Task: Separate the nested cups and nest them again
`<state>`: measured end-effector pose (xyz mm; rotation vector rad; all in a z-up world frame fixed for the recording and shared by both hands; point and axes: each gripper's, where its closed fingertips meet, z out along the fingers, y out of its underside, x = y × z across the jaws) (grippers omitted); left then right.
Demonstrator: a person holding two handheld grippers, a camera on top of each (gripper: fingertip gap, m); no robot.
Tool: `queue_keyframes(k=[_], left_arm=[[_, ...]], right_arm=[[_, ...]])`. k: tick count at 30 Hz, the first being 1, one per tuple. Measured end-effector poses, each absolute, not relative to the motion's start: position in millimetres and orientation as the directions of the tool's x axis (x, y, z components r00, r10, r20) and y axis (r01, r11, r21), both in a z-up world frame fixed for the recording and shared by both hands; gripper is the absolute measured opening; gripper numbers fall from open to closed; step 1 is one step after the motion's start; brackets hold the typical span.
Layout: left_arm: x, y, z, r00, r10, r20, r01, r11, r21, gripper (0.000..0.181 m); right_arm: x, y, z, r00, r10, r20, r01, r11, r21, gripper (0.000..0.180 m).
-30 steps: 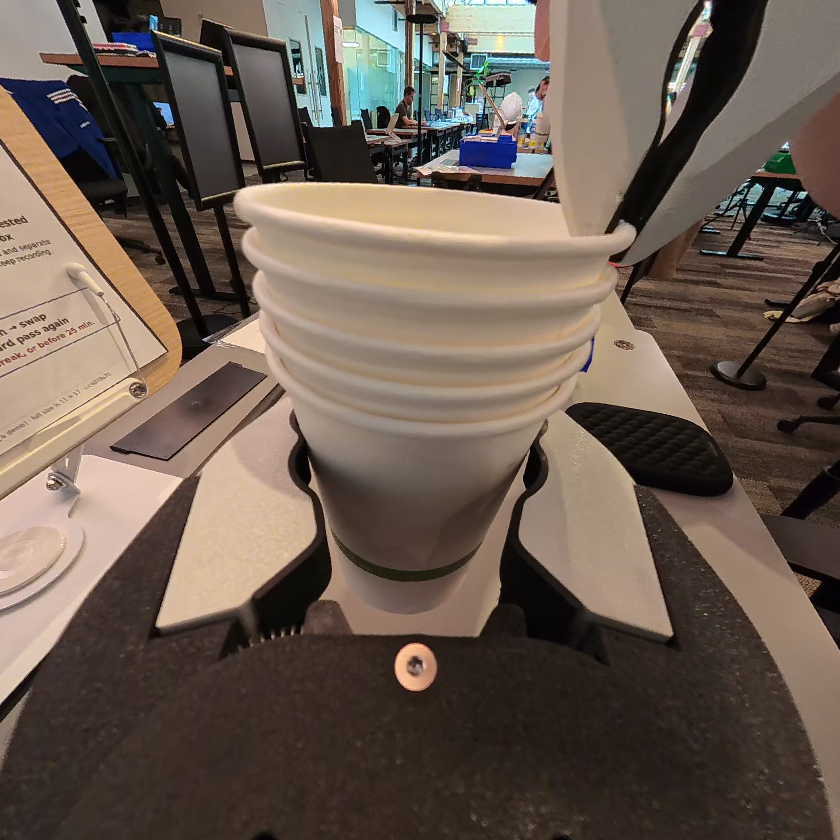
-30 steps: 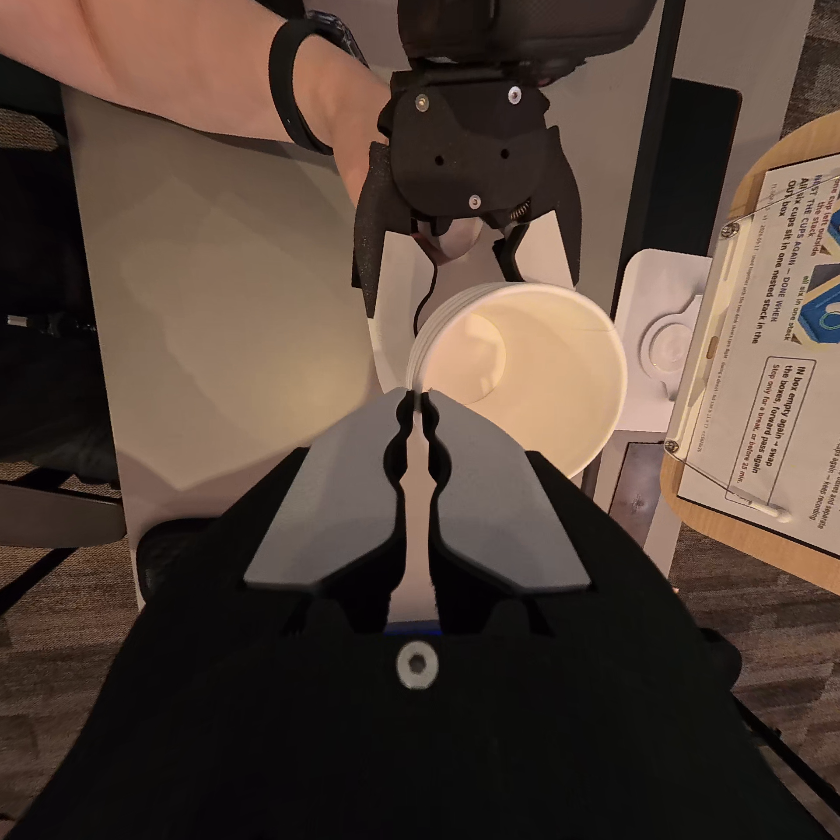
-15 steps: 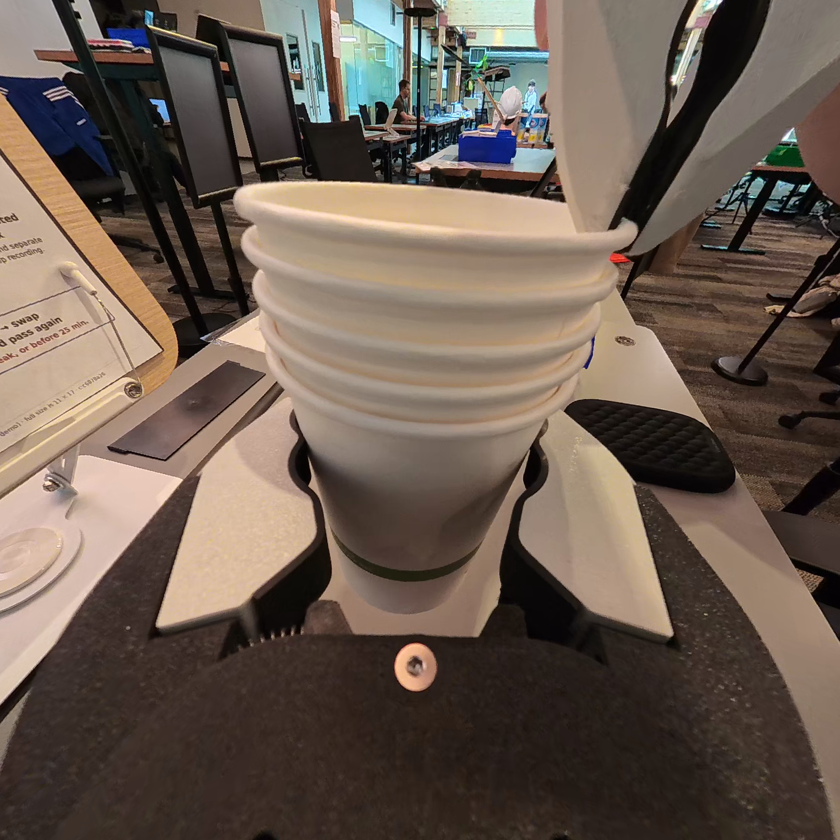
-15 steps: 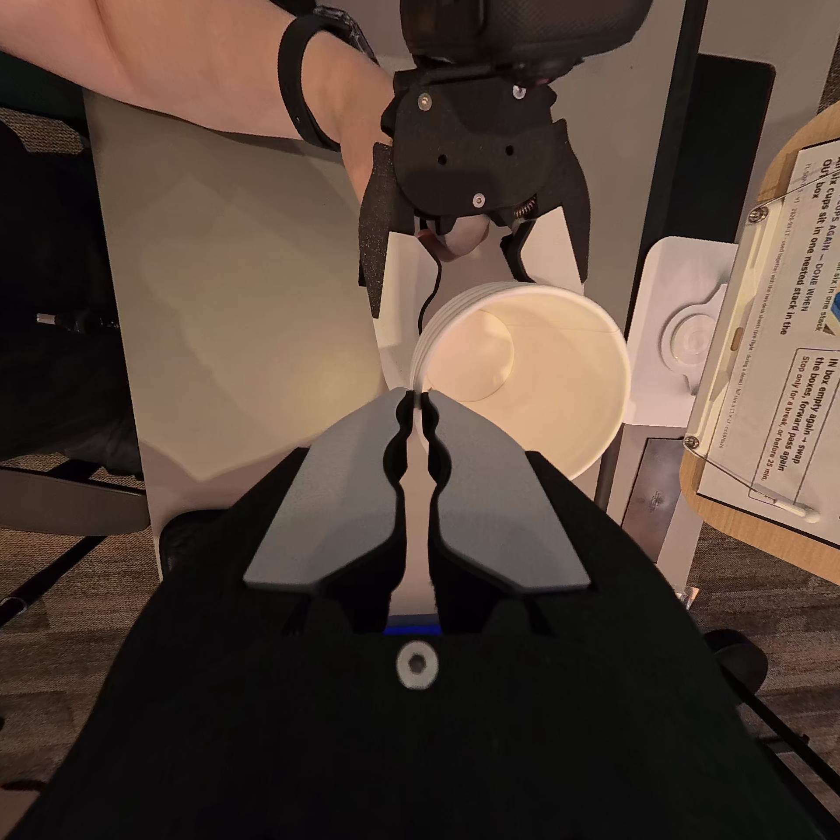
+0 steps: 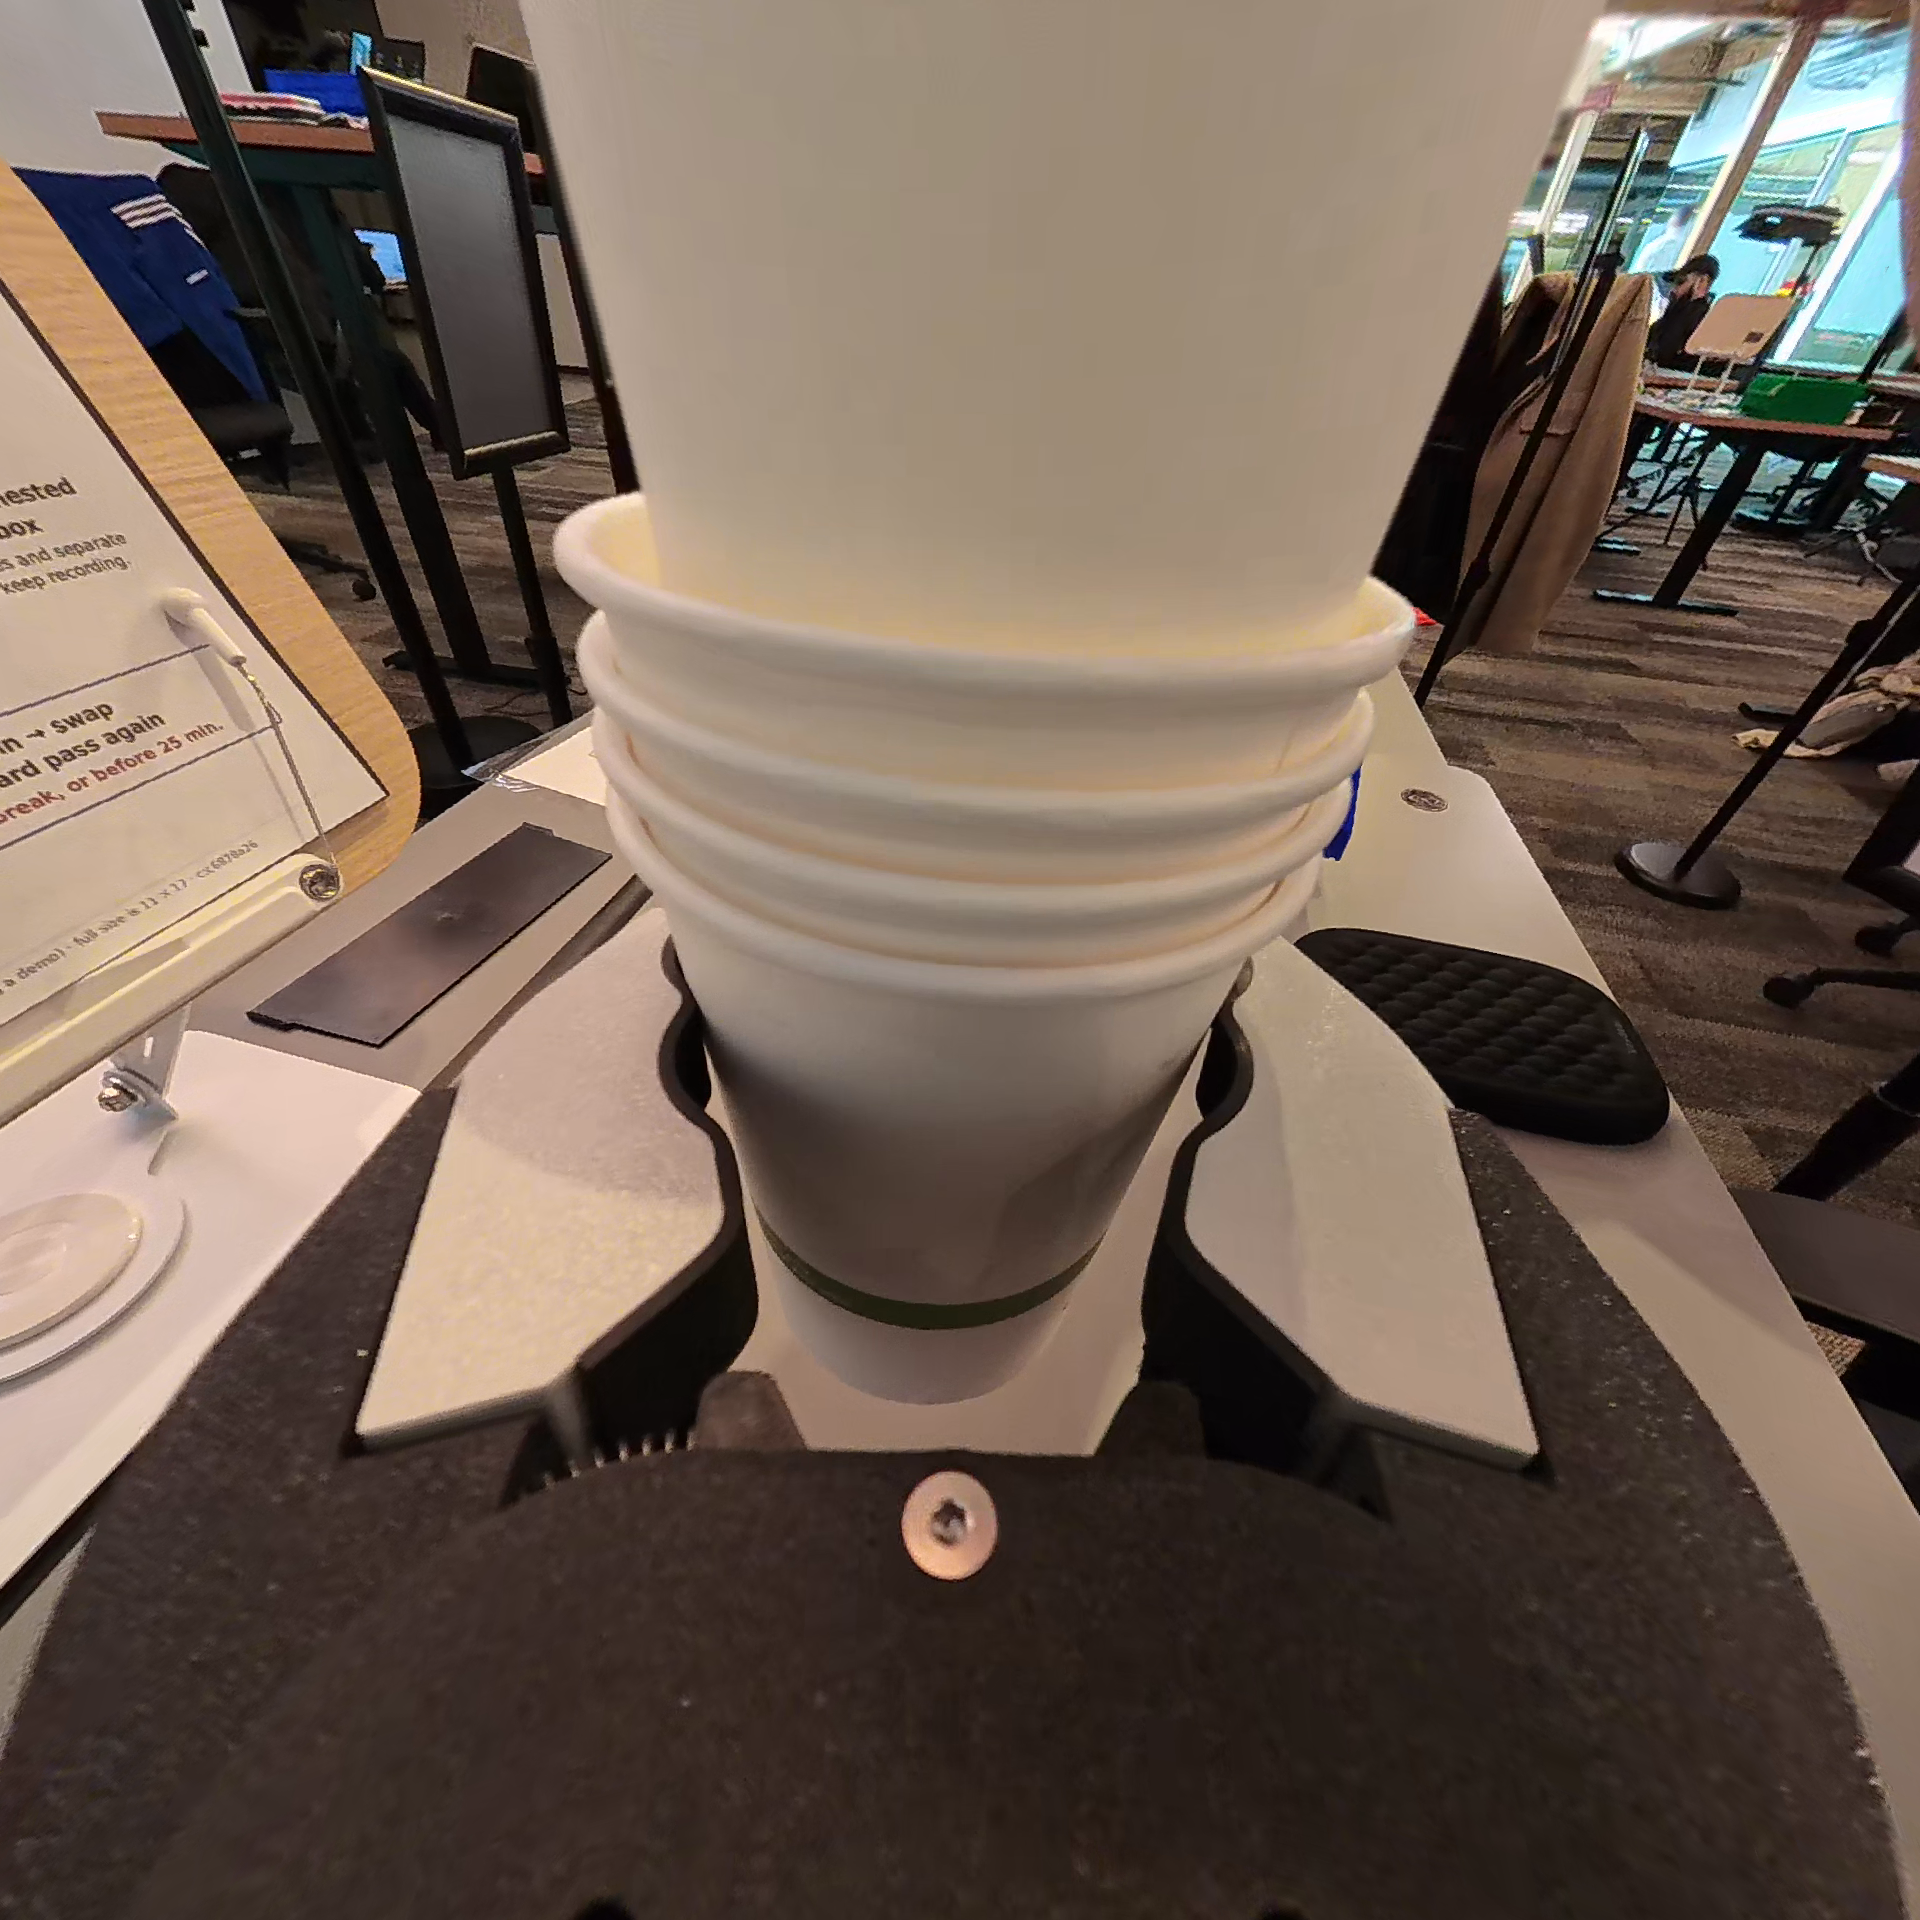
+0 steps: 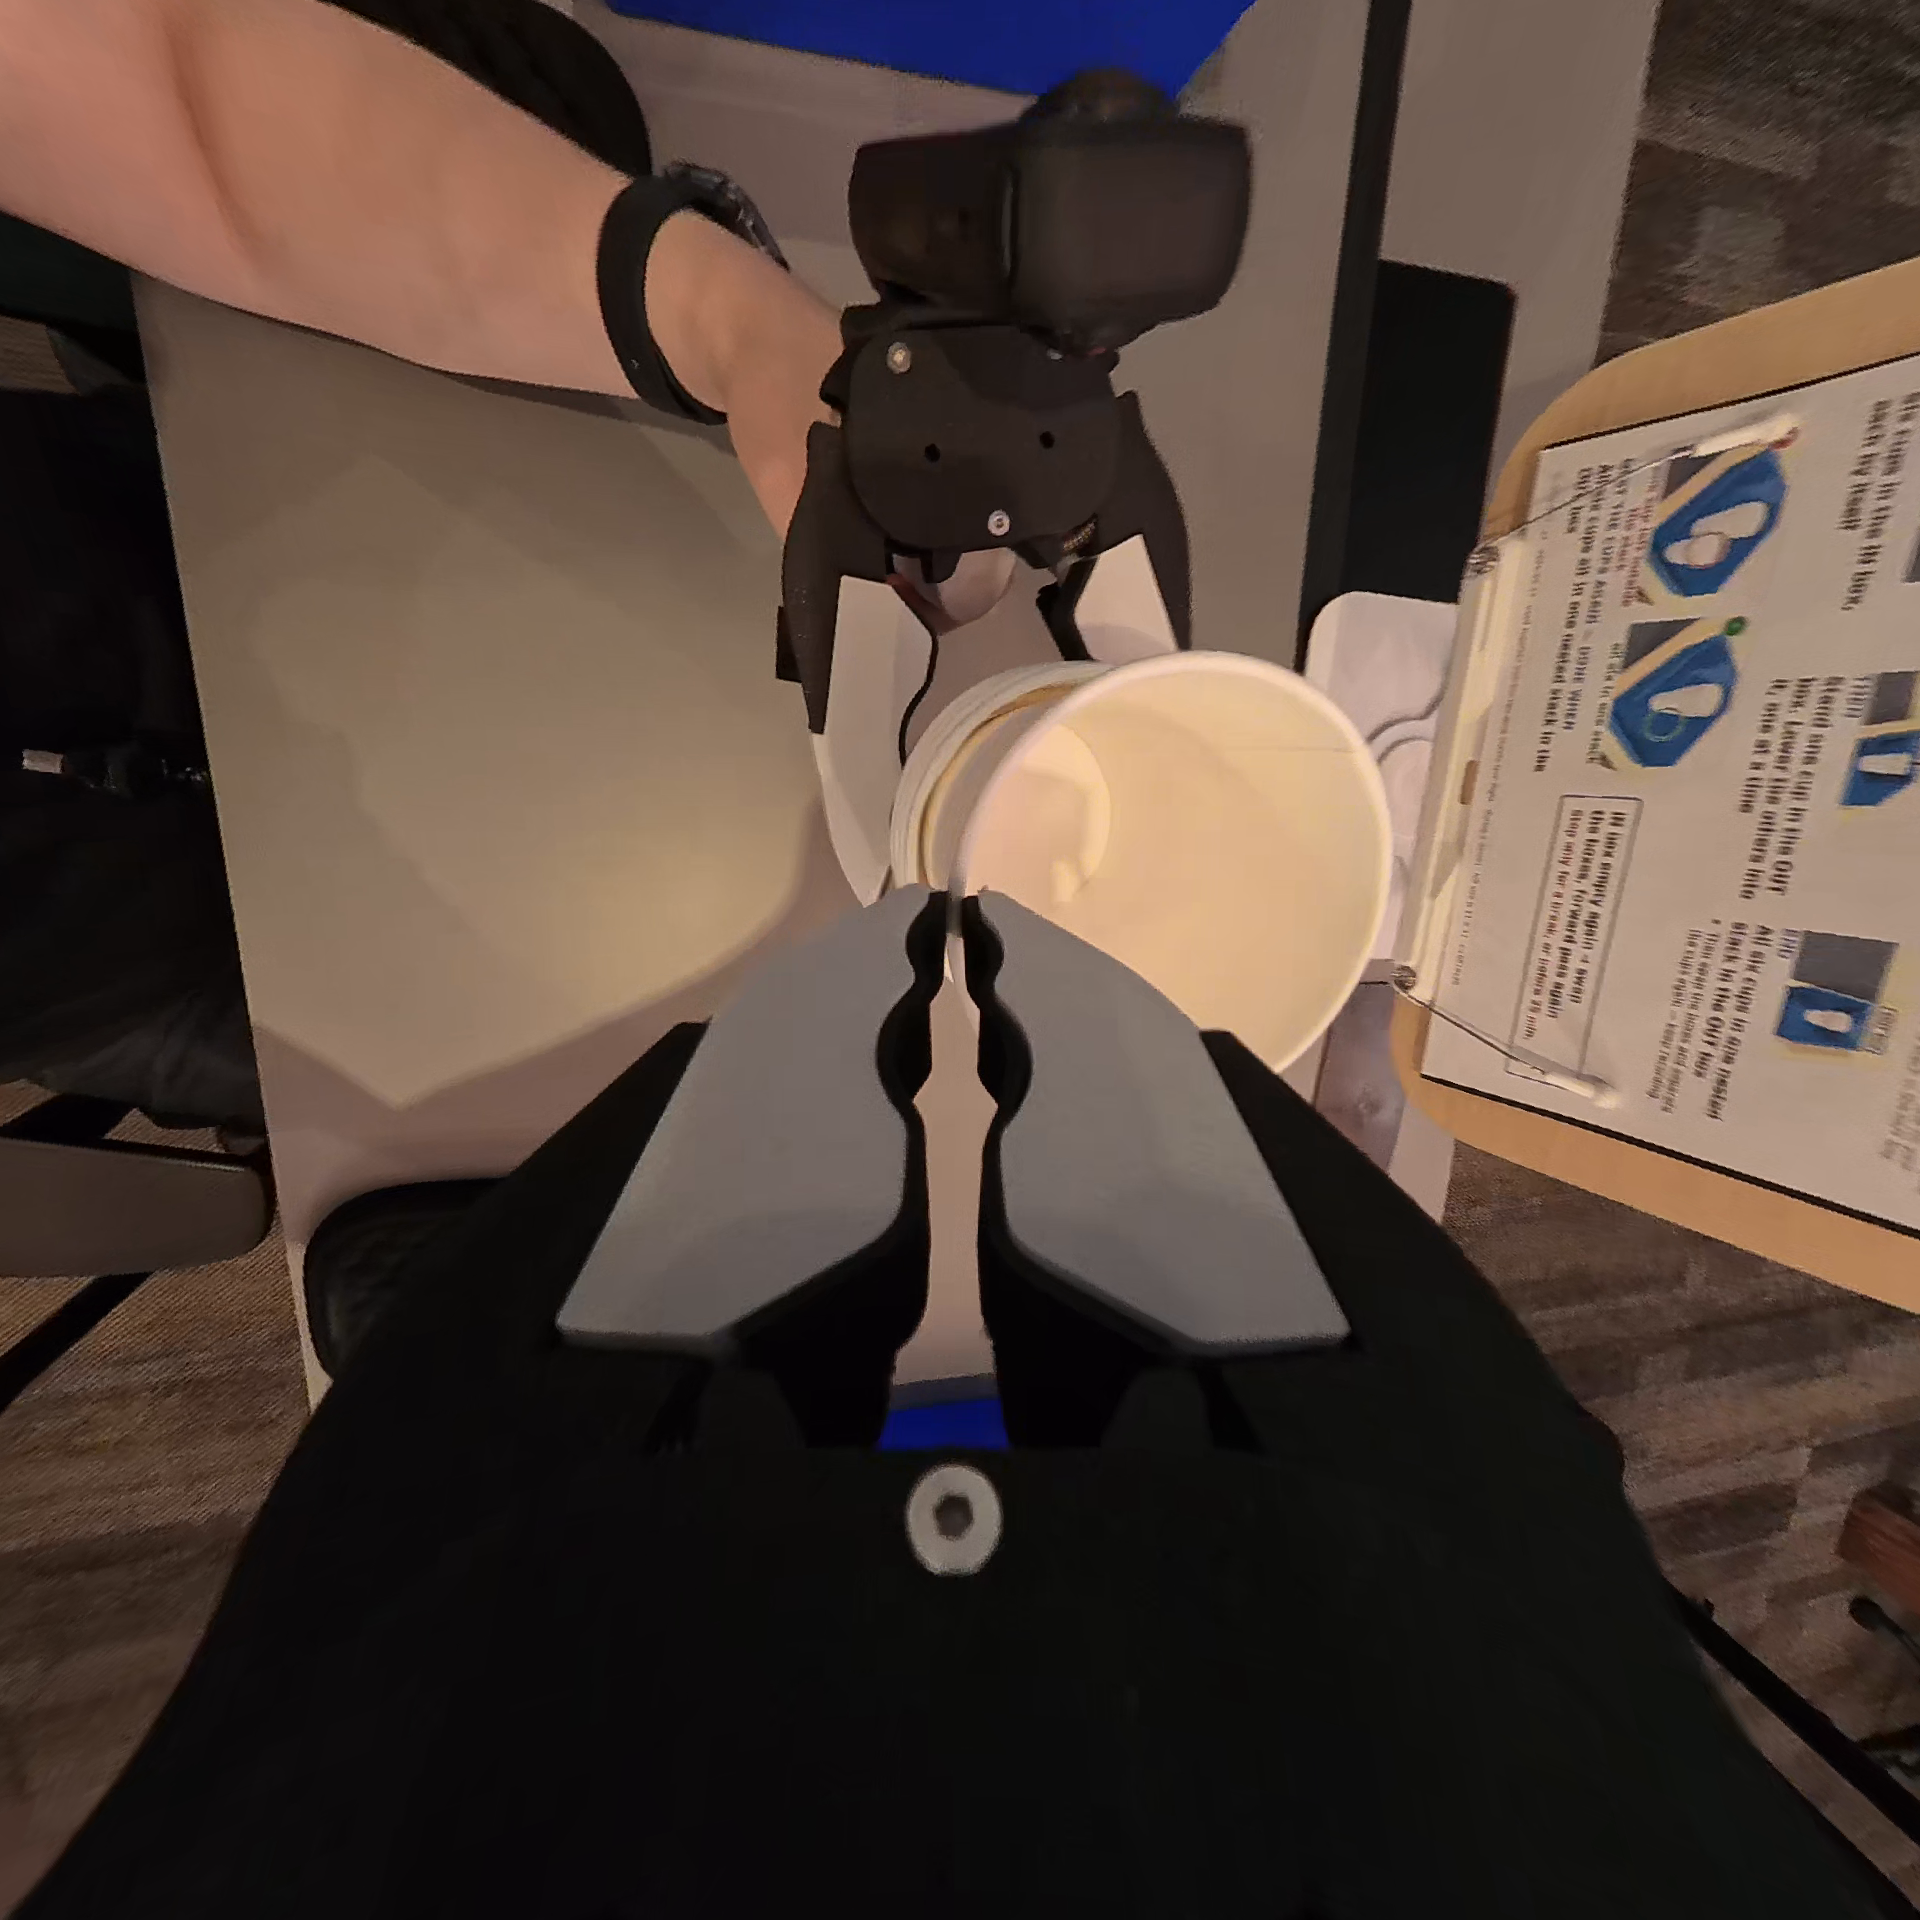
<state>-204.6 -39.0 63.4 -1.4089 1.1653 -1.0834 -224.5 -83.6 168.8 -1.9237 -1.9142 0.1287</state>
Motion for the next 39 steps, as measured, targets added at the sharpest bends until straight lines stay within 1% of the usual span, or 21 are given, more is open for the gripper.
queue_keyframes(k=[5, 8, 11, 14, 17, 21, 23, 28, 32, 35, 39], left_arm=[[-203, -36, 55, 0.151, -0.987, 0.047, -0.154, -0.071, -0.986, 0.093], [-204, -33, 50, 0.158, -0.986, 0.06, -0.161, -0.086, -0.983, 0.094], [-205, -32, 50, 0.155, -0.985, 0.07, -0.154, -0.094, -0.984, 0.094], [-203, -37, 54, 0.14, -0.988, 0.068, -0.144, -0.089, -0.986, 0.094], [-199, -42, 56, 0.124, -0.99, 0.062, -0.147, -0.08, -0.986, 0.094], [-197, -45, 55, 0.12, -0.991, 0.051, -0.155, -0.07, -0.986, 0.094], [-197, -45, 55, 0.12, -0.992, 0.049, -0.156, -0.068, -0.985, 0.094], [-197, -45, 54, 0.126, -0.991, 0.043, -0.163, -0.063, -0.985, 0.094], [-197, -43, 54, 0.131, -0.991, 0.042, -0.166, -0.064, -0.984, 0.094], [-199, -42, 53, 0.135, -0.99, 0.042, -0.166, -0.064, -0.984, 0.093], [-201, -39, 53, 0.141, -0.989, 0.049, -0.162, -0.071, -0.984, 0.093]], right_arm=[[-213, -83, 211, 0.095, 0.954, 0.285, 0.919, 0.025, -0.392, 0.003], [-190, -84, 234, 0.16, 0.934, 0.319, 0.911, -0.016, -0.411, 0.003], [-142, -83, 246, 0.27, 0.9, 0.343, 0.903, -0.112, -0.416, 0.003], [-74, -79, 241, 0.422, 0.839, 0.343, 0.869, -0.267, -0.417, 0.003], [5, -75, 217, 0.577, 0.746, 0.332, 0.802, -0.442, -0.401, 0.002], [96, -74, 164, 0.731, 0.608, 0.31, 0.682, -0.637, -0.359, 0.002], [127, -72, 135, 0.78, 0.554, 0.291, 0.626, -0.699, -0.346, 0.002], [170, -64, 68, 0.839, 0.48, 0.257, 0.543, -0.775, -0.324, 0.002], [187, -58, 22, 0.85, 0.462, 0.253, 0.52, -0.813, -0.263, 0.003], [193, -53, -3, 0.856, 0.456, 0.244, 0.509, -0.828, -0.237, 0.003], [194, -47, -25, 0.864, 0.454, 0.217, 0.497, -0.836, -0.233, 0.002]])
